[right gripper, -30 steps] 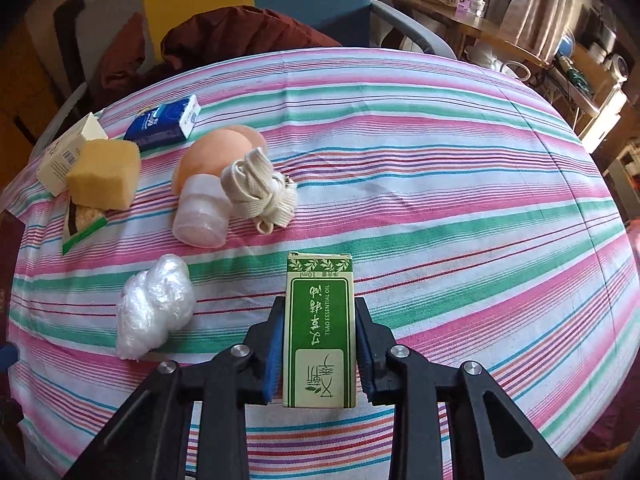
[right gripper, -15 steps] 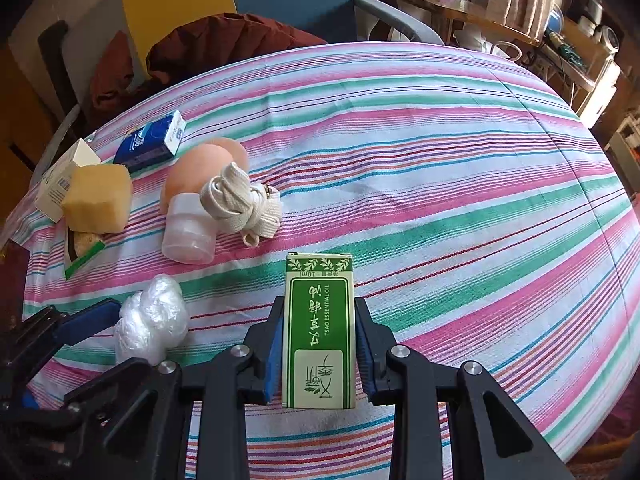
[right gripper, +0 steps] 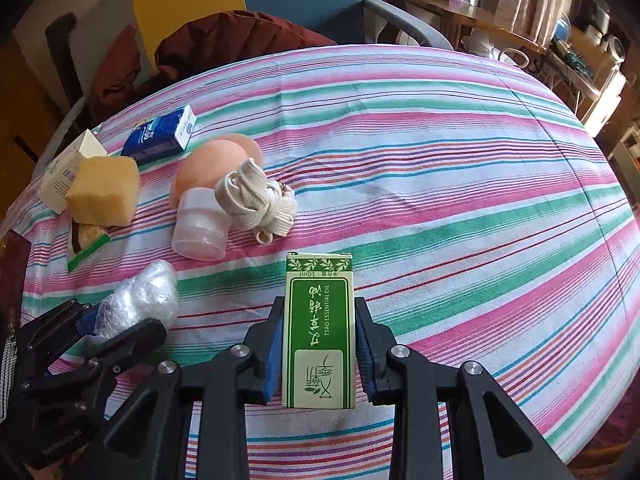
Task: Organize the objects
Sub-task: 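Lift the green tea box with the right tool while the left tool grasps the clear plastic bag, then carry the plastic bag and green tea box over the gold tray with both tools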
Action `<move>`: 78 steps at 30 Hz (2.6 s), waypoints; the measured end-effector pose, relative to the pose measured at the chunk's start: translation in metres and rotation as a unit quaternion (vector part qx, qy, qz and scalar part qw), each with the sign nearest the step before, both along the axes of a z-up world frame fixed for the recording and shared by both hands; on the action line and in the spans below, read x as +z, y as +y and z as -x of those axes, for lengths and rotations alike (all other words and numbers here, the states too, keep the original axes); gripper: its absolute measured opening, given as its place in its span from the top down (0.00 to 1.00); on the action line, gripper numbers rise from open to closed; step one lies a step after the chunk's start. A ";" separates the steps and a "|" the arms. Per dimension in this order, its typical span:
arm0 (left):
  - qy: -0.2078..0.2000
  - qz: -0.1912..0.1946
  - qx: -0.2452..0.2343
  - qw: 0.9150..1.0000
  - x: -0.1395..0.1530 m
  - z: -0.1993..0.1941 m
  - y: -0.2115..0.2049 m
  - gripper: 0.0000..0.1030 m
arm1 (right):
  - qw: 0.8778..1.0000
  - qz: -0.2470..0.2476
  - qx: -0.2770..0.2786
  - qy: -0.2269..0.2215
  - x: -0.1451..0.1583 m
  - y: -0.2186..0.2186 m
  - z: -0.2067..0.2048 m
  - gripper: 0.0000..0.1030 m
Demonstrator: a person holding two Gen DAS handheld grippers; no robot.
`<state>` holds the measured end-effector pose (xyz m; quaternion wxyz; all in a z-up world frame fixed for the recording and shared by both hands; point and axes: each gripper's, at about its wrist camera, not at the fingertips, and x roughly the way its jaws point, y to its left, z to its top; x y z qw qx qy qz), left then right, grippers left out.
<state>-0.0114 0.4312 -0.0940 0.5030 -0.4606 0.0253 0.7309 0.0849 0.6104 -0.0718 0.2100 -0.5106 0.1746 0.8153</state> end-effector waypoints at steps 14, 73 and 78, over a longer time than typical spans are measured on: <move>0.012 -0.023 0.032 0.999 0.001 -0.014 -0.051 0.65 | 1.000 -0.015 0.024 0.013 0.006 -0.017 0.002 0.70; 0.021 -0.088 0.279 0.956 0.066 0.019 -0.357 0.65 | 0.969 0.025 0.213 0.122 0.031 -0.207 0.031 0.70; 0.030 -0.051 0.356 0.932 0.064 0.048 -0.405 0.65 | 0.956 0.034 0.253 0.142 0.050 -0.251 0.043 0.70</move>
